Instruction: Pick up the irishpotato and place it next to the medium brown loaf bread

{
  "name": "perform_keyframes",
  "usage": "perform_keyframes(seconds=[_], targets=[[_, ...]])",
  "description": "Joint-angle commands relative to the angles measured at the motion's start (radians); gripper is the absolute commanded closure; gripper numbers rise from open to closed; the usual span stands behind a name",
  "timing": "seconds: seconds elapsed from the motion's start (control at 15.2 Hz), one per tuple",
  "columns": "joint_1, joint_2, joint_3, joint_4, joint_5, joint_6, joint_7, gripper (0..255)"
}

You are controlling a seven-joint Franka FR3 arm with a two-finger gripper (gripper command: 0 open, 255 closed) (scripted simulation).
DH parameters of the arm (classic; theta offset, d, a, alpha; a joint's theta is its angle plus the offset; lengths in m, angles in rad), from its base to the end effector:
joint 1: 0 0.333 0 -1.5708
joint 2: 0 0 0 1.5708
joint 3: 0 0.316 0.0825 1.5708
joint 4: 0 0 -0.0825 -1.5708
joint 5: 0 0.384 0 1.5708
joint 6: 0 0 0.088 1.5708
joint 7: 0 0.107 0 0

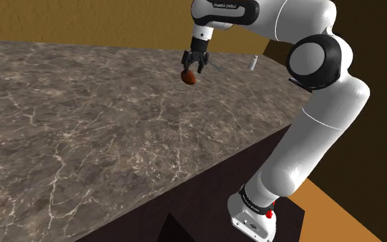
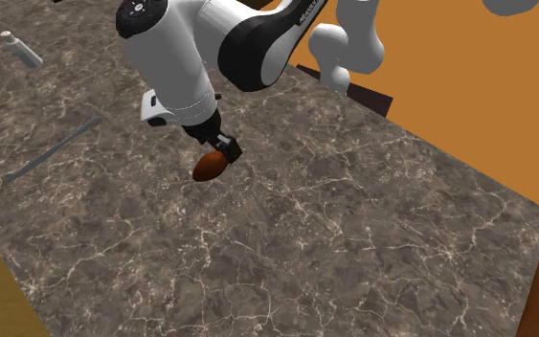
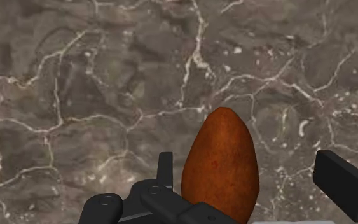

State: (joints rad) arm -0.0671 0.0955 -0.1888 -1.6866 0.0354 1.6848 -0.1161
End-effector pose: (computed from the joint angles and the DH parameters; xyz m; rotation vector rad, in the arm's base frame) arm 0.5648 -0.1402 0.5257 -3.0958 0.2257 0.1410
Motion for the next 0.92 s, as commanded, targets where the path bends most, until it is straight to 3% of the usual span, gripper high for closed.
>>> perform_keyframes(seconds=[0.0, 0.46, 0.86], targets=[[-0.006, 0.041, -0.004, 0.032, 0.005, 0.007, -0.006, 0], [-0.004, 0.036, -0.003, -0.063, 0.005, 0.097, -0.006, 0], [-0.004, 0.036, -0.003, -0.063, 0.005, 0.097, -0.006, 0]])
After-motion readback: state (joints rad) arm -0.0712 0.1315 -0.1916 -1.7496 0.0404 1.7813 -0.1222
